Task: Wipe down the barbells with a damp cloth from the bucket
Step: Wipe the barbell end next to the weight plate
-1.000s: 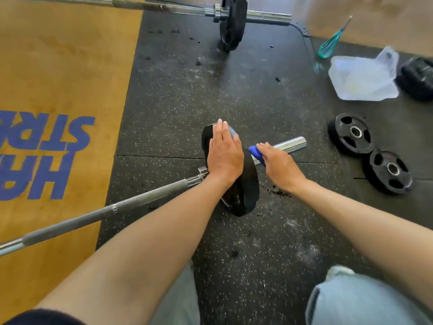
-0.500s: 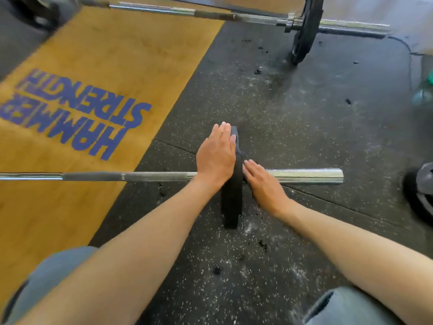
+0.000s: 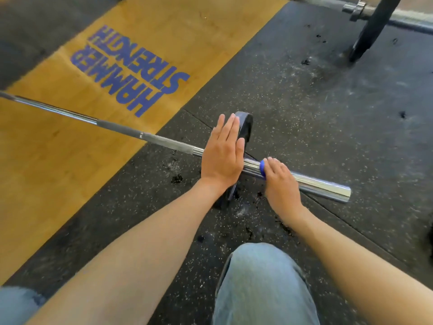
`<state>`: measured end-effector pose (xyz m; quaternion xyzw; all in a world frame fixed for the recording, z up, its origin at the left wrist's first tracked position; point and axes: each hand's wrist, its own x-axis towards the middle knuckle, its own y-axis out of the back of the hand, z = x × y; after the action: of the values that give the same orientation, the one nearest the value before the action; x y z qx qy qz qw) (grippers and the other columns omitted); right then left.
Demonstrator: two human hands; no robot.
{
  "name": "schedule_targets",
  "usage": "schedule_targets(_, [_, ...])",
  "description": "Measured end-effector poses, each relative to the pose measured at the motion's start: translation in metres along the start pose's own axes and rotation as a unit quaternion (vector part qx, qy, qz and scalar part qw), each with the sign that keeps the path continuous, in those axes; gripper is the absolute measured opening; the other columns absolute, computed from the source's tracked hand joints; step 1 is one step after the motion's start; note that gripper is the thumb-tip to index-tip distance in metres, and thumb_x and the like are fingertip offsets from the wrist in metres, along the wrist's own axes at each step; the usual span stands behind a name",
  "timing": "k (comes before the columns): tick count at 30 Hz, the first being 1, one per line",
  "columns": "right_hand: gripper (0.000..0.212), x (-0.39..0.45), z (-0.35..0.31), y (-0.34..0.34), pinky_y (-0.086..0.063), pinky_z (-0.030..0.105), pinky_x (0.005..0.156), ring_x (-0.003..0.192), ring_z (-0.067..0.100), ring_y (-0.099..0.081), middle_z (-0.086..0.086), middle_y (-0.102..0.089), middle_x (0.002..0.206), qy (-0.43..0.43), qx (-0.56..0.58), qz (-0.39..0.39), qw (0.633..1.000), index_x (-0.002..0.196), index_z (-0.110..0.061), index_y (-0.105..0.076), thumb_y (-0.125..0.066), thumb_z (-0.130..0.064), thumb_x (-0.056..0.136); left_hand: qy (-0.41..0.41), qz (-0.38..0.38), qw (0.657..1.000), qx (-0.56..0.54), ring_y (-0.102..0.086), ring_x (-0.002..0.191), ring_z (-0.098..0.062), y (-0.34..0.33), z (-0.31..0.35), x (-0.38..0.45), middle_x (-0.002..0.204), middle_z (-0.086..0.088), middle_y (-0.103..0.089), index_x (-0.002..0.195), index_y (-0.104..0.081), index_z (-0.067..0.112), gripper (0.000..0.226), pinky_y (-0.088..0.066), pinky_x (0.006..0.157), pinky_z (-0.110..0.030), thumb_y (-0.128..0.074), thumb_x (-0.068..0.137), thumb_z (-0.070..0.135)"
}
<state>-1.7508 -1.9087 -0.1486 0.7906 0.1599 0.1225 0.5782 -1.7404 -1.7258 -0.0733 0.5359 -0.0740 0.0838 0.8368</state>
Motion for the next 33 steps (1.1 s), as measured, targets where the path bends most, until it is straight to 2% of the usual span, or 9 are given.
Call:
schedule_targets(4, [0.04, 0.001, -0.01, 0.005, -0.049, 0.044, 0.089, 0.096, 0.033, -0.054, 0.01, -0.059, 0.102, -0.05, 0.044, 0.015, 0.998, 0.104, -0.001, -0.06, -0.062, 0.016, 0.068, -0.008, -0.001, 1.0, -0.007, -0.016, 0.156, -0.027, -0.001, 0.008, -0.007, 0.164, -0.01, -0.033, 0.156, -0.034, 0.002, 0.056, -0.023, 0.126, -0.042, -0.023, 0.108, 0.028])
schedule_targets(8, [0.056, 0.024, -0.052, -0.025, -0.036, 0.047, 0.116, 0.132, 0.037, -0.049, 0.018, -0.057, 0.138, 0.035, 0.031, 0.009, 0.999, 0.137, 0.004, -0.055, -0.066, 0.006, 0.082, -0.015, 0.012, 1.0, -0.021, -0.016, 0.156, -0.028, 0.0, -0.001, -0.016, 0.164, -0.012, -0.032, 0.156, -0.033, 0.001, 0.056, -0.022, 0.126, -0.042, -0.023, 0.108, 0.027])
schedule_targets(10, [0.059, 0.017, -0.048, -0.024, -0.036, 0.046, 0.118, 0.134, 0.037, -0.049, 0.018, -0.056, 0.141, 0.035, 0.046, 0.023, 0.998, 0.14, 0.004, -0.052, -0.062, 0.007, 0.082, -0.017, 0.02, 0.999, -0.033, -0.015, 0.157, -0.028, 0.001, -0.01, -0.02, 0.164, -0.012, -0.032, 0.157, -0.032, 0.001, 0.055, -0.022, 0.126, -0.043, -0.025, 0.109, 0.026])
schedule_targets(15, [0.047, -0.028, -0.027, -0.008, -0.048, 0.038, 0.086, 0.101, 0.029, -0.056, 0.007, -0.063, 0.109, -0.085, 0.068, 0.042, 0.993, 0.113, -0.003, -0.062, -0.061, 0.015, 0.07, -0.026, 0.032, 0.998, -0.056, -0.012, 0.157, -0.029, 0.002, -0.013, -0.054, 0.166, -0.011, -0.027, 0.158, -0.028, 0.002, 0.055, -0.022, 0.126, -0.044, -0.028, 0.108, 0.024])
schedule_targets(17, [0.038, -0.023, -0.044, -0.012, -0.046, 0.037, 0.081, 0.091, 0.028, -0.054, 0.007, -0.062, 0.098, -0.071, 0.062, 0.053, 0.994, 0.1, -0.004, -0.062, -0.063, 0.016, 0.068, -0.034, 0.028, 0.997, -0.06, -0.009, 0.158, -0.028, 0.003, -0.015, -0.073, 0.168, -0.01, -0.024, 0.159, -0.026, 0.002, 0.055, -0.02, 0.126, -0.045, -0.027, 0.108, 0.025])
schedule_targets(21, [0.042, -0.01, -0.073, -0.027, -0.05, 0.045, 0.099, 0.112, 0.032, -0.058, 0.013, -0.064, 0.121, 0.065, 0.056, 0.03, 0.996, 0.123, 0.0, -0.062, -0.067, 0.005, 0.082, -0.039, 0.04, 0.996, -0.067, -0.007, 0.158, -0.028, 0.007, -0.029, -0.102, 0.169, -0.011, -0.02, 0.16, -0.024, 0.002, 0.057, -0.018, 0.127, -0.045, -0.022, 0.11, 0.029])
schedule_targets(25, [0.069, -0.044, -0.057, -0.031, -0.037, 0.047, 0.118, 0.139, 0.036, -0.045, 0.018, -0.05, 0.148, 0.057, 0.006, 0.025, 0.998, 0.146, 0.003, -0.046, -0.065, 0.005, 0.08, -0.052, 0.043, 0.996, -0.055, -0.008, 0.158, -0.029, 0.009, -0.039, -0.125, 0.169, -0.013, -0.018, 0.16, -0.022, 0.001, 0.057, -0.02, 0.126, -0.05, -0.026, 0.109, 0.026])
schedule_targets(29, [0.066, -0.07, -0.069, -0.03, -0.041, 0.045, 0.115, 0.132, 0.037, -0.051, 0.017, -0.057, 0.14, -0.009, 0.021, 0.044, 0.999, 0.142, 0.004, -0.051, -0.065, 0.013, 0.077, -0.062, 0.023, 0.997, -0.032, -0.005, 0.158, -0.024, 0.012, -0.039, -0.158, 0.171, -0.007, -0.011, 0.162, -0.015, 0.008, 0.059, -0.021, 0.125, -0.051, -0.029, 0.109, 0.029])
schedule_targets(33, [0.059, -0.059, -0.104, -0.037, -0.047, 0.043, 0.106, 0.121, 0.038, -0.057, 0.017, -0.062, 0.132, 0.013, 0.044, 0.051, 0.998, 0.135, 0.003, -0.057, -0.067, 0.014, 0.078, -0.049, 0.033, 0.998, 0.001, -0.008, 0.158, -0.023, 0.016, -0.044, -0.188, 0.171, -0.007, -0.013, 0.162, -0.017, 0.009, 0.062, -0.017, 0.126, -0.05, -0.03, 0.108, 0.036])
